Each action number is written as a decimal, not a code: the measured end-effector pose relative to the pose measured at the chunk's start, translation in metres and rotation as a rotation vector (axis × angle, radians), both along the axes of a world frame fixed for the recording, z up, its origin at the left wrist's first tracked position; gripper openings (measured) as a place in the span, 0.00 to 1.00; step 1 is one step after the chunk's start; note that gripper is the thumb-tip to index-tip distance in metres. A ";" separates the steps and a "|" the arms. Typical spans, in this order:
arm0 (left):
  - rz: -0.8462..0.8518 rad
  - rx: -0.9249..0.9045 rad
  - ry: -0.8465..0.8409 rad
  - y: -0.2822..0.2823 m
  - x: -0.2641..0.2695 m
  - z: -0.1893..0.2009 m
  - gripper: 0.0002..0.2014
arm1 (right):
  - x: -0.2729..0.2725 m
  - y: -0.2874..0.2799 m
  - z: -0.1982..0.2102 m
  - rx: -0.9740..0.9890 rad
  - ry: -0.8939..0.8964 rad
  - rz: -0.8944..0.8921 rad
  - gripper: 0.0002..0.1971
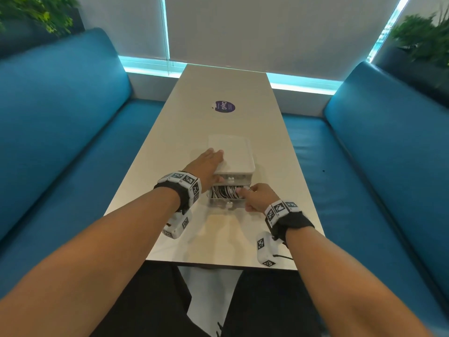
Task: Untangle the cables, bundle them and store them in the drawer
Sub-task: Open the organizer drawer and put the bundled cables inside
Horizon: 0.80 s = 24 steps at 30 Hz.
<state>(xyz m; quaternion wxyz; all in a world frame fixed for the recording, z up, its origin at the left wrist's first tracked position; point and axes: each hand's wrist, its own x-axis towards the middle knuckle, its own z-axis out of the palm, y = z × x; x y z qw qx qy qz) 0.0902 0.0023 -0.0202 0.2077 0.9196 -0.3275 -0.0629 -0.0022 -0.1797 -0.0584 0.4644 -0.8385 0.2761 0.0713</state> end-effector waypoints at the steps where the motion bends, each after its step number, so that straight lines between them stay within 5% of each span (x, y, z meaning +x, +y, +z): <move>1: -0.003 0.001 -0.007 -0.001 -0.001 0.000 0.36 | -0.002 -0.002 0.004 0.164 -0.001 -0.036 0.21; 3: -0.011 0.006 -0.010 0.000 -0.002 0.001 0.36 | -0.005 -0.005 0.011 0.369 -0.021 -0.082 0.12; 5: -0.016 0.001 -0.006 0.000 -0.002 0.002 0.35 | -0.006 -0.005 0.011 0.307 -0.037 -0.061 0.06; 8: -0.028 -0.018 -0.005 0.002 -0.001 0.000 0.32 | -0.004 -0.002 -0.001 0.083 -0.016 -0.067 0.12; 14: -0.031 -0.037 0.010 0.004 0.001 -0.004 0.32 | 0.002 0.004 -0.010 0.113 -0.064 -0.169 0.15; 17: -0.037 -0.043 0.011 0.004 0.002 -0.004 0.33 | 0.003 0.007 -0.009 0.139 -0.022 -0.147 0.23; 21: -0.048 -0.065 0.039 0.006 0.003 -0.007 0.36 | 0.009 0.013 -0.015 0.071 0.008 -0.211 0.50; 24: -0.048 -0.078 0.043 0.007 0.004 -0.008 0.37 | 0.012 0.019 -0.017 -0.005 -0.045 -0.244 0.46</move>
